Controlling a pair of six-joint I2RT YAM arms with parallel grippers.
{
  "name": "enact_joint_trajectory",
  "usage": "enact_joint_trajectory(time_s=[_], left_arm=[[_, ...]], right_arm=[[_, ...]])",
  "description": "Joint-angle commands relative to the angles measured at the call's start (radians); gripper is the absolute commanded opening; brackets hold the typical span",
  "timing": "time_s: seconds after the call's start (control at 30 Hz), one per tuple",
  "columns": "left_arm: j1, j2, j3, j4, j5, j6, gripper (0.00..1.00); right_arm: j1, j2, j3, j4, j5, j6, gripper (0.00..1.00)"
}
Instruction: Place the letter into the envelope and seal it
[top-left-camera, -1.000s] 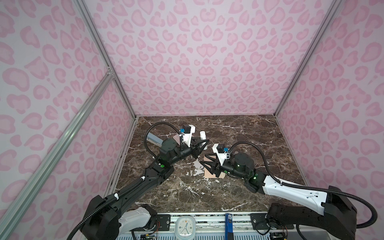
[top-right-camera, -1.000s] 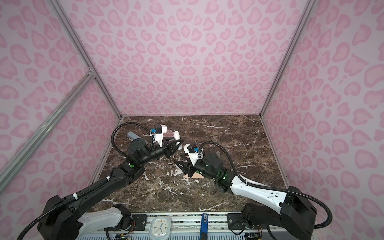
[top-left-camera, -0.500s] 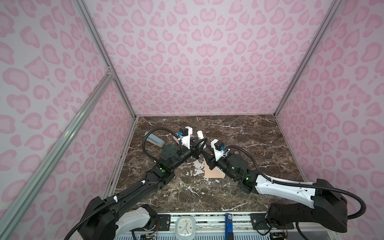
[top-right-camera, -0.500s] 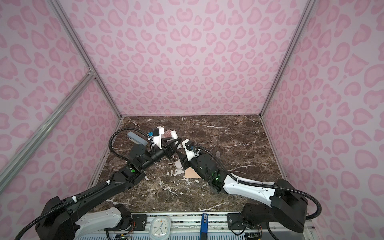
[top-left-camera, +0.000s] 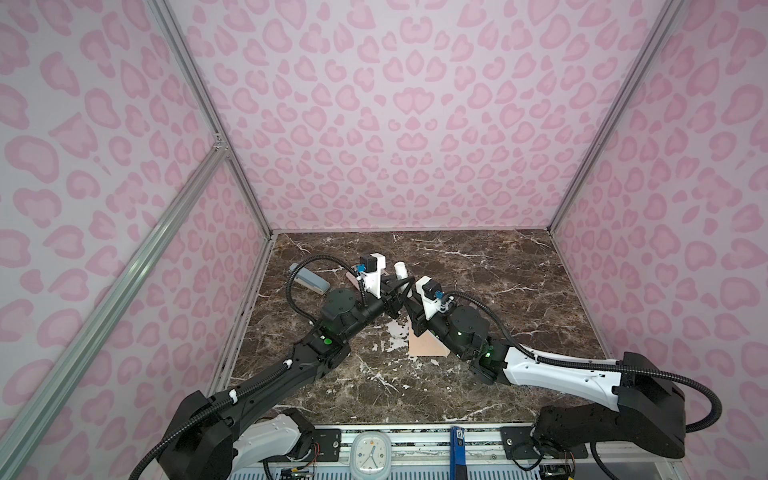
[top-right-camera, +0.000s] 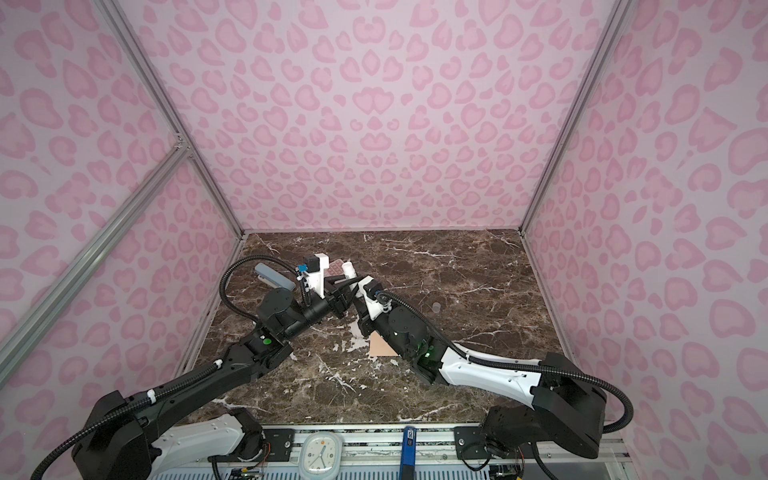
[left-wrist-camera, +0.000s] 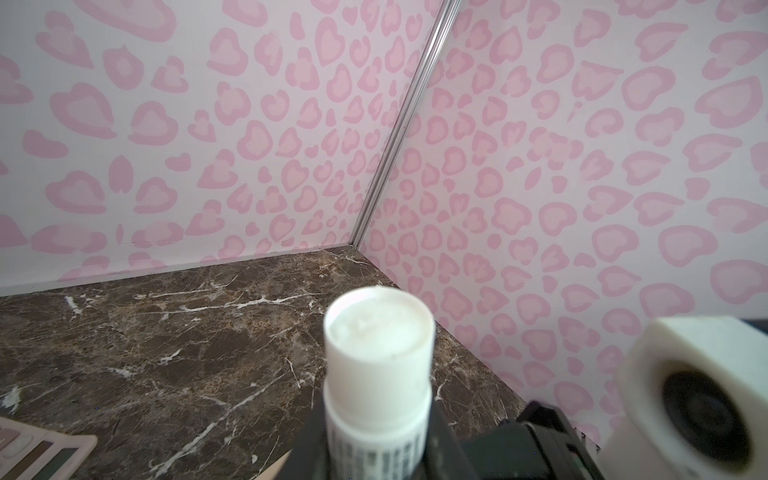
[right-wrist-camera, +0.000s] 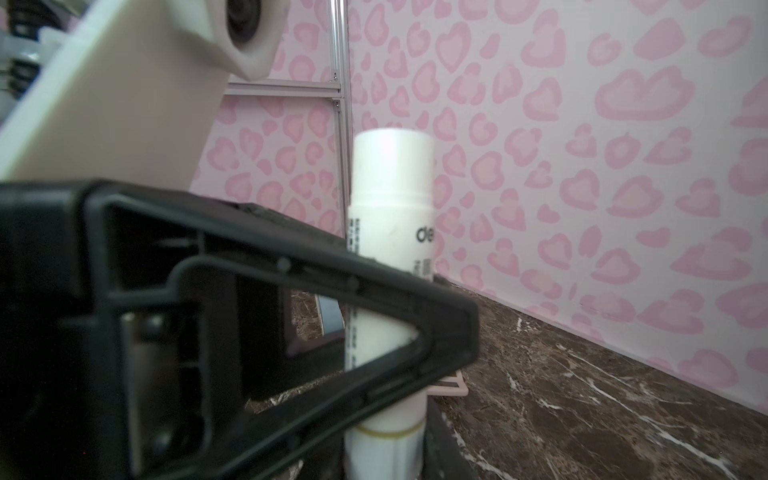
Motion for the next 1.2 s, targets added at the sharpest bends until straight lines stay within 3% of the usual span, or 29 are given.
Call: enact_joint_trajectory(time_s=[0.0, 0.3, 0.43, 0.87, 1.17], left_arm=[[0.000, 0.000, 0.000, 0.047, 0.012, -0.002, 0.04], [0.000, 0.020, 0.008, 0.039, 0.044, -0.019, 0.04], [0.000, 0.029, 0.010, 0.031, 0.056, -0.022, 0.04], [0.000, 0.030, 0.018, 0.005, 0.063, -0.013, 0.04], [0.000, 0.023, 0.023, 0.002, 0.054, -0.009, 0.04]], right_arm=[[0.000, 0.006, 0.005, 0.039, 0.016, -0.012, 0.23], [0.000, 0.000, 0.008, 0.033, 0.009, -0.033, 0.17], [0.000, -0.002, 0.013, 0.024, 0.029, -0.047, 0.26], [0.000, -0.005, 0.017, 0.015, 0.050, -0.082, 0.33], [0.000, -0.012, 0.019, -0.008, 0.029, -0.077, 0.21]])
